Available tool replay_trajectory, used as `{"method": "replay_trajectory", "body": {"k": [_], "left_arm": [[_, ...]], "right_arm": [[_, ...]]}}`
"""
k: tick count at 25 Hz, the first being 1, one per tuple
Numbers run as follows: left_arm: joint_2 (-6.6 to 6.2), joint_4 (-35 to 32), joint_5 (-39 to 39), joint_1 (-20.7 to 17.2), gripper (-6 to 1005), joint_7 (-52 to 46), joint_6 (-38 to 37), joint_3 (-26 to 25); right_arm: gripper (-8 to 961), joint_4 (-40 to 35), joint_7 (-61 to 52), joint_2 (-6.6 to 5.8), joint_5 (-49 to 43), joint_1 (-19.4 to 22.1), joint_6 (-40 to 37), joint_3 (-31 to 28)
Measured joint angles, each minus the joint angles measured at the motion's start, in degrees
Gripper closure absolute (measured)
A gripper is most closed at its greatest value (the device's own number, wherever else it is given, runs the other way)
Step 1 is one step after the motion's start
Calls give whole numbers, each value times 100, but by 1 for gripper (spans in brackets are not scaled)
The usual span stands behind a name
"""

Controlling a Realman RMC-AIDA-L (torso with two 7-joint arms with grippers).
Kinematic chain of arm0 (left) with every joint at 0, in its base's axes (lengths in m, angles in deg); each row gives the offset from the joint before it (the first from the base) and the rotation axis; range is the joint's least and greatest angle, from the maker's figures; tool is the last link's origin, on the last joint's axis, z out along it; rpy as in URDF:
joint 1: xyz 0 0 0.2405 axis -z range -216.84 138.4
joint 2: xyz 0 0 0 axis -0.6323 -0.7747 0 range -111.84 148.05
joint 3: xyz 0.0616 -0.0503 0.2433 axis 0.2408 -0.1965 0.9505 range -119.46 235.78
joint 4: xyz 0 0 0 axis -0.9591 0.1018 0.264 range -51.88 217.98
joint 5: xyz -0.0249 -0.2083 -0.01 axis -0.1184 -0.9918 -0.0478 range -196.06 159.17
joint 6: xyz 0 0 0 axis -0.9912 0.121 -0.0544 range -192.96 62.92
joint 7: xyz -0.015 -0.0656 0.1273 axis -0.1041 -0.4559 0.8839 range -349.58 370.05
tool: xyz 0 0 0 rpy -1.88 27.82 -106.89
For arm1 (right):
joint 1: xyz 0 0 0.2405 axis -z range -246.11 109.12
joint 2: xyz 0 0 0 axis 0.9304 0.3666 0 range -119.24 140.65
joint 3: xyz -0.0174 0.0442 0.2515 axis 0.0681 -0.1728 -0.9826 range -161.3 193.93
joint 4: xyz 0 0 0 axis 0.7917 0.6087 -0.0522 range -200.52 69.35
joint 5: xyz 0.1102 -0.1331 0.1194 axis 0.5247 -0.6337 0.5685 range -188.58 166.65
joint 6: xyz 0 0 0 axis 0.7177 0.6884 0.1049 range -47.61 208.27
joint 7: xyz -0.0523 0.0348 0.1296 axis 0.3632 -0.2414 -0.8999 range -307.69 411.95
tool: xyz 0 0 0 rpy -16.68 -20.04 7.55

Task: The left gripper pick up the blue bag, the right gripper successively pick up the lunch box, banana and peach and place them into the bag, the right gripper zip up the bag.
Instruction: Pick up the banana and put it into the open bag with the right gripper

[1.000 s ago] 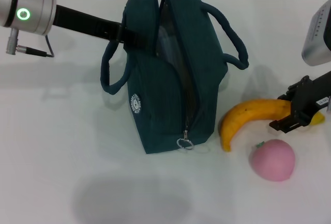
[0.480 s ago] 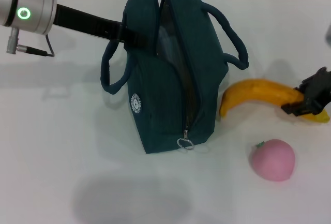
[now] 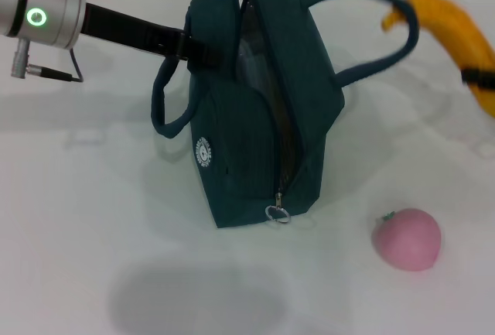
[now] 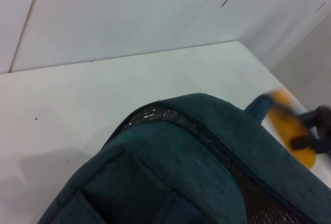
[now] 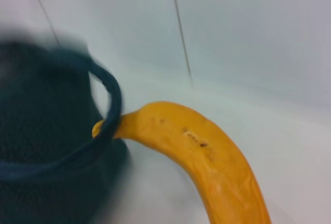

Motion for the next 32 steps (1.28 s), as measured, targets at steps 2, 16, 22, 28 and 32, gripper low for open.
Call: {"method": "replay_trajectory", "body": {"k": [2,16,22,28,32], "left_arm": [[3,-10,-7,13,952,-6,0,-1],[46,-29,-22,154,952,-38,-5,-1],[64,-9,-22,249,952,-43,-12,4],[64,-23,-22,355,952,-82,-14,19],[62,-16,1,358,952,-87,-14,11]], "right_arm": [[514,233,824,-3,1422,238,-147,-7],[502,2580,3447,37,4873,-490,-1290,67],[497,3603,4194,67,4899,-1148,-1251,683],[492,4441,4702,98,4912,-1567,-1215,839],[489,4706,4744,99,4915,-1629,-1070,954]]}}
